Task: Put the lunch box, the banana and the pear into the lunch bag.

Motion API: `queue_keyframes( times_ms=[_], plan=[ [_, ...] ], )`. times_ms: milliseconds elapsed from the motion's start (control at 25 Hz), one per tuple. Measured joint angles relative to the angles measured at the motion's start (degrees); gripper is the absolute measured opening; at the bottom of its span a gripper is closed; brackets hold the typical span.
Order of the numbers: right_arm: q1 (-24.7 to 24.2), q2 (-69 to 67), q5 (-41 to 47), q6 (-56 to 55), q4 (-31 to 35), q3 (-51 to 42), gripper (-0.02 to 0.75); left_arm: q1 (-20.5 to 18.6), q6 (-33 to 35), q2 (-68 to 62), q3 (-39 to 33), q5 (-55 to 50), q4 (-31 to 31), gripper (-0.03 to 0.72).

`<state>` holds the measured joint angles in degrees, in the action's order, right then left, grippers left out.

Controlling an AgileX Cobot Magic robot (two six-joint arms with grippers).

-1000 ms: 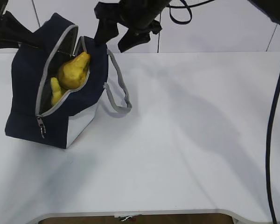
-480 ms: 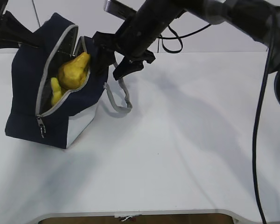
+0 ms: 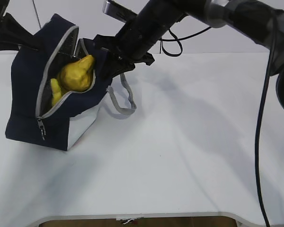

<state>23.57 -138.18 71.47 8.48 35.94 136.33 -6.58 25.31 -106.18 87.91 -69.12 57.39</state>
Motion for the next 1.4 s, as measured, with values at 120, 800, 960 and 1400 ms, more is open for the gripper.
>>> queue_keyframes(
  times_ms=[120,800,960,1400],
  plan=[
    [0.0,1.49,0.0,0.55,-2.14,-0.16,0.013,1.36,-1.04,0.0,0.0,0.0,1.98,0.004],
    [-3.43,20.31,2.69,-0.69,-22.68,-10.75,0.013,15.84,-1.15,0.0,0.0,2.85,8.45,0.004],
    [-3.43,20.31,2.69,-0.69,-24.22,-10.75,0.013,18.1,-1.25,0.0,0.0,5.8,8.21,0.004],
    [-3.43,20.31,1.12,-1.78,-26.16,-15.07,0.02,20.98,-1.25,-1.83,0.0,13.86,6.91,0.004]
  ],
)
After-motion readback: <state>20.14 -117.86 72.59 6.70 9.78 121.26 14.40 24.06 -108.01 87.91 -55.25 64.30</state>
